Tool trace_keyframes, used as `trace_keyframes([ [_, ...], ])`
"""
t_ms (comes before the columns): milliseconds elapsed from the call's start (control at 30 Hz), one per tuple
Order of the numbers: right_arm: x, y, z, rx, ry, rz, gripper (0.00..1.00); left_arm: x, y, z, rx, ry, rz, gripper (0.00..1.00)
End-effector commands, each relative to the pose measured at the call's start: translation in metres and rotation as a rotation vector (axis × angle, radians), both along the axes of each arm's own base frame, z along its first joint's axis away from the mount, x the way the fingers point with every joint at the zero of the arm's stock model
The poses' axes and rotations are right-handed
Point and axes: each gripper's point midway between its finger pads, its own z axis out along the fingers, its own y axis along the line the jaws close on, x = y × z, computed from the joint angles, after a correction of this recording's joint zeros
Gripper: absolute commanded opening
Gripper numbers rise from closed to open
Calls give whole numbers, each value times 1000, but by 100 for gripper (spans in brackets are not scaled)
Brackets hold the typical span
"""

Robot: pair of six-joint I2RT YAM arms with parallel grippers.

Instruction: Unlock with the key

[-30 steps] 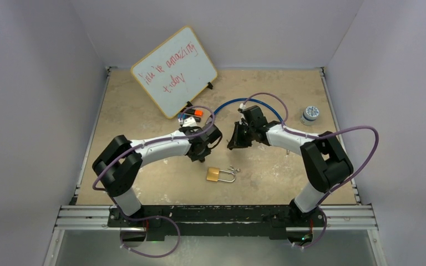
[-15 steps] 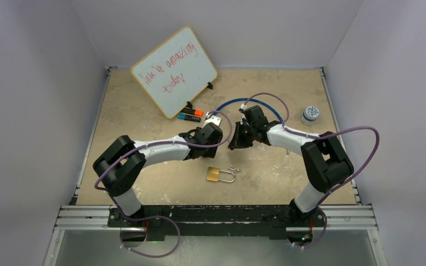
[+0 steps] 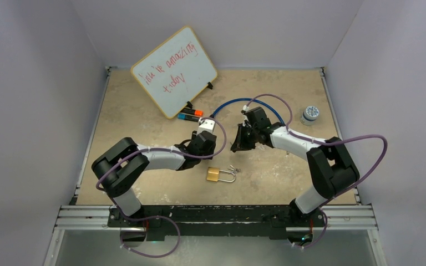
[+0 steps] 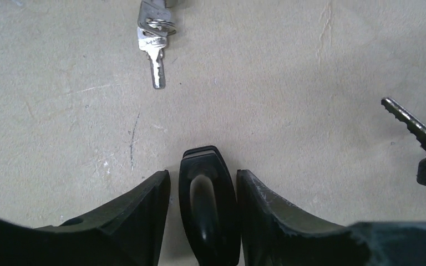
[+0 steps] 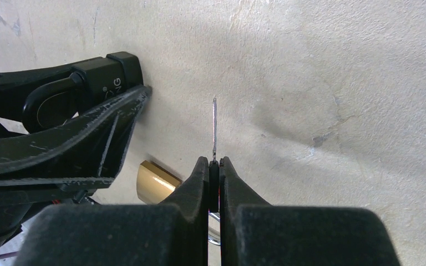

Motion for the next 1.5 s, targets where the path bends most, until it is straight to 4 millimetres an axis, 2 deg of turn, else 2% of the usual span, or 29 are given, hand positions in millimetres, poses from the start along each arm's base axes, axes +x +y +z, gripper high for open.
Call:
trace_keyframes([
  [0,-1,-6,4,-23,-6,-11,0,9,-4,19,-118,-86,66,46],
  [100,0,-6,4,-24,-4,-14,0,7,0,19,-126,-92,88,36],
  [133,1,-6,5,-24,-3,-15,0,7,0,20,-132,-93,85,30],
  [167,1,-6,6,-23,-5,-15,0,6,-2,24,-138,-95,75,15],
  [200,2,-5,6,-22,-6,-14,0,6,-4,27,-142,-92,62,6],
  [233,2,-5,7,-19,-5,-10,0,7,-10,34,-158,-90,34,0],
  [300,3,-3,10,-12,-17,3,0,10,-22,48,-198,-63,-40,0],
  [400,8,1,24,33,-62,42,0,16,-42,79,-359,7,-176,0],
  [467,12,2,39,100,-92,58,0,19,-52,108,-499,52,-259,0],
  [567,19,-7,66,162,-144,28,0,18,-62,153,-663,135,-372,0],
  [633,23,-16,86,195,-183,4,0,18,-67,193,-780,189,-459,0],
  [733,24,-27,119,250,-284,-19,0,8,-66,239,-988,307,-558,0],
  [833,16,-26,153,323,-404,18,0,-2,-59,284,-1177,362,-639,0],
  [900,8,-23,175,368,-478,65,0,-11,-51,324,-1306,303,-737,0],
  [1067,-19,-13,232,471,-681,253,0,-47,-26,405,-1618,293,-972,0],
  [1167,-34,-9,258,506,-766,359,0,-51,-16,431,-1714,304,-1026,0],
  [1467,-67,-2,324,635,-881,505,0,-71,-14,478,-1593,69,-1136,0],
])
